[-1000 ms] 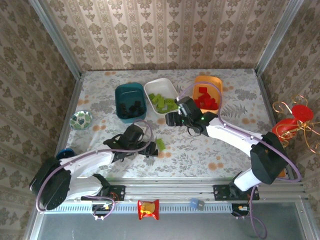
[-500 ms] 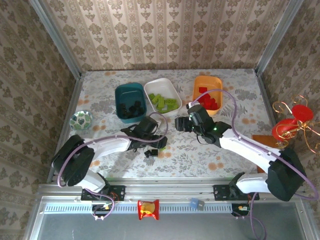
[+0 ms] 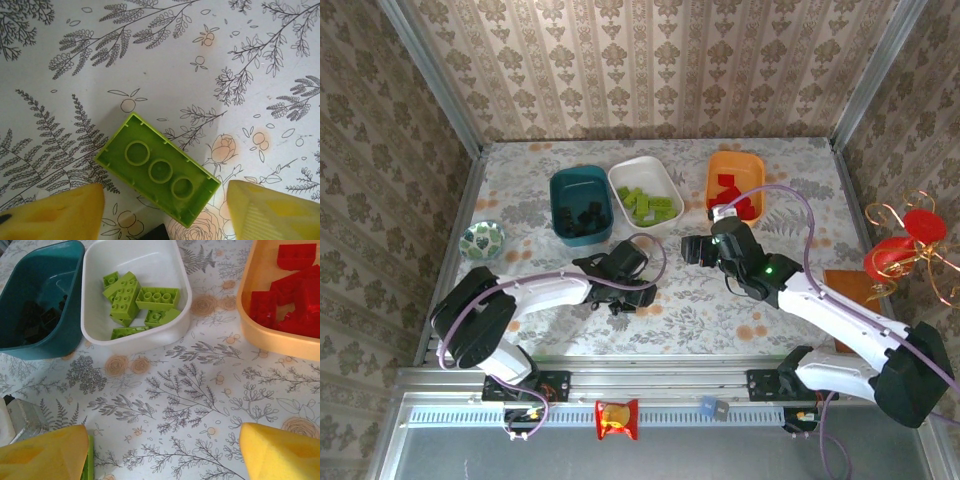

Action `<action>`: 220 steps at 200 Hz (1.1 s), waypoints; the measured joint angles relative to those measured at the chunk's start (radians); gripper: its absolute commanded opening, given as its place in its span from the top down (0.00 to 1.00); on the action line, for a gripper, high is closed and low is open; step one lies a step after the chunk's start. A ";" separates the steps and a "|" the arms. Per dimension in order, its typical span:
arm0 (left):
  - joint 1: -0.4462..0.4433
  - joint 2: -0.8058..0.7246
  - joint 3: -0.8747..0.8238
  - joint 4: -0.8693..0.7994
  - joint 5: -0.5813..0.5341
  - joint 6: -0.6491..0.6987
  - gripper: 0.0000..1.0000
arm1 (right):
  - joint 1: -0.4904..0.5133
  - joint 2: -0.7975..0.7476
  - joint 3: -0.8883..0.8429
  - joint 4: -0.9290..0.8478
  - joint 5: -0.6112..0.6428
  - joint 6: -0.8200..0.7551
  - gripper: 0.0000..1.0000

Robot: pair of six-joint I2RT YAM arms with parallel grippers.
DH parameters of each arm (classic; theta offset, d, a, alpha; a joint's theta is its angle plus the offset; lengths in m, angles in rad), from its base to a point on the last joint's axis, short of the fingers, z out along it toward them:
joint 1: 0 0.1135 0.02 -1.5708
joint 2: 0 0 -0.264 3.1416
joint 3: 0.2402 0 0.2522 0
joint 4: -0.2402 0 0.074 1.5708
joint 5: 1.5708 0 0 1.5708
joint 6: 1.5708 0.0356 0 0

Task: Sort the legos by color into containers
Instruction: Pick up the lego from the middle-left of the table.

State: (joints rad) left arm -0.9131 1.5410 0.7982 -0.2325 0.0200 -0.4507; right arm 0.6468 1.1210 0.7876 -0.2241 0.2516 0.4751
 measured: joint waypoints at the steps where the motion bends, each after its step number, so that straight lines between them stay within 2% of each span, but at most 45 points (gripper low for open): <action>1: 0.000 0.001 0.001 -0.002 0.000 0.001 0.39 | 0.000 -0.001 0.000 -0.001 0.000 0.000 0.19; 53: 0.000 0.094 0.051 -0.012 0.031 -0.002 0.40 | -0.003 -0.050 -0.018 -0.014 0.008 0.000 0.19; 101: -0.008 0.181 0.158 -0.022 0.060 0.021 0.36 | -0.003 -0.097 -0.029 -0.039 0.020 0.001 0.19; 124: -0.020 0.213 0.190 -0.023 0.059 0.045 0.47 | -0.003 -0.115 -0.030 -0.046 0.030 0.001 0.19; 162: -0.023 0.214 0.189 -0.025 0.048 0.052 0.49 | -0.003 -0.120 -0.031 -0.047 0.031 0.001 0.18; 220: -0.023 0.189 0.148 -0.017 0.006 0.061 0.73 | -0.003 -0.119 -0.032 -0.046 0.030 0.004 0.19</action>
State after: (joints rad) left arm -0.9356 1.7302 0.9466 -0.2493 0.0265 -0.3897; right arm 0.6437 1.0016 0.7551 -0.2703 0.2817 0.4793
